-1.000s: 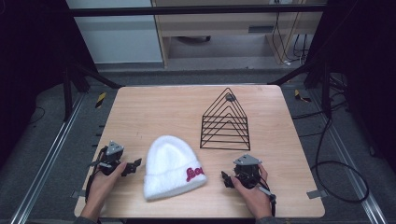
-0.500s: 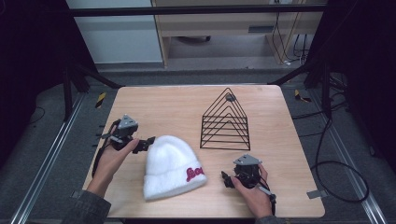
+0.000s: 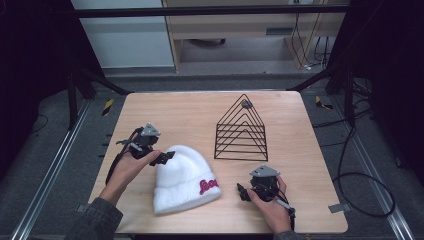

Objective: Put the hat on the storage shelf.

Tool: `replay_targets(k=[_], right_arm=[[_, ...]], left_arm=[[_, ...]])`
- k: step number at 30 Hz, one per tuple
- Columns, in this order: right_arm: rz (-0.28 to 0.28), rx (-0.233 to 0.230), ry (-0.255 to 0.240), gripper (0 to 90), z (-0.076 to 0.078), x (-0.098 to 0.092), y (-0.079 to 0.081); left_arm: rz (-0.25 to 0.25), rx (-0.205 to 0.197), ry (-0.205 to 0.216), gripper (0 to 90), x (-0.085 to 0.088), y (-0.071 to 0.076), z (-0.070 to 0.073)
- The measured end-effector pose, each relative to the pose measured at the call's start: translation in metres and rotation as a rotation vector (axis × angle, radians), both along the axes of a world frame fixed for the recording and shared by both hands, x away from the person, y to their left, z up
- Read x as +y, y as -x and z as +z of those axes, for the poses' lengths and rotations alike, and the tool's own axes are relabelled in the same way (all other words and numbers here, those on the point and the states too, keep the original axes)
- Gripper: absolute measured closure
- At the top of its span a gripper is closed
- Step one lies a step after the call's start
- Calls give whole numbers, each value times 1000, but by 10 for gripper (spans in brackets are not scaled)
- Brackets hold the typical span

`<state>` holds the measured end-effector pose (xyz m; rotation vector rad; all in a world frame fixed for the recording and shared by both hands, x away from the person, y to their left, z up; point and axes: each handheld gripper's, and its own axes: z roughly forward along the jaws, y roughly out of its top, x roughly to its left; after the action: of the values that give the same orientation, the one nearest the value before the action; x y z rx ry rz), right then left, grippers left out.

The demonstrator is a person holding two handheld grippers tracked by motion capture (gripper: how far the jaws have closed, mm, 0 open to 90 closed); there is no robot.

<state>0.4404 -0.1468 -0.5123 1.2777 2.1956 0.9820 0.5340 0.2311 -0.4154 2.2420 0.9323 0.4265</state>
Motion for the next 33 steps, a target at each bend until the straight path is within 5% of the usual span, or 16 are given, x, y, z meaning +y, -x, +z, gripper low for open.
replay_targets(k=[15,24,33], right_arm=[[-4,-2,1,135,0,0,0],[-6,-1,1,136,0,1,0],[-7,-2,1,136,0,1,0]], left_arm=[[-18,57,-28,241,4,-13,-15],[-8,95,-9,324,-4,-29,-31],[-14,111,-82,442,-14,-33,-45]])
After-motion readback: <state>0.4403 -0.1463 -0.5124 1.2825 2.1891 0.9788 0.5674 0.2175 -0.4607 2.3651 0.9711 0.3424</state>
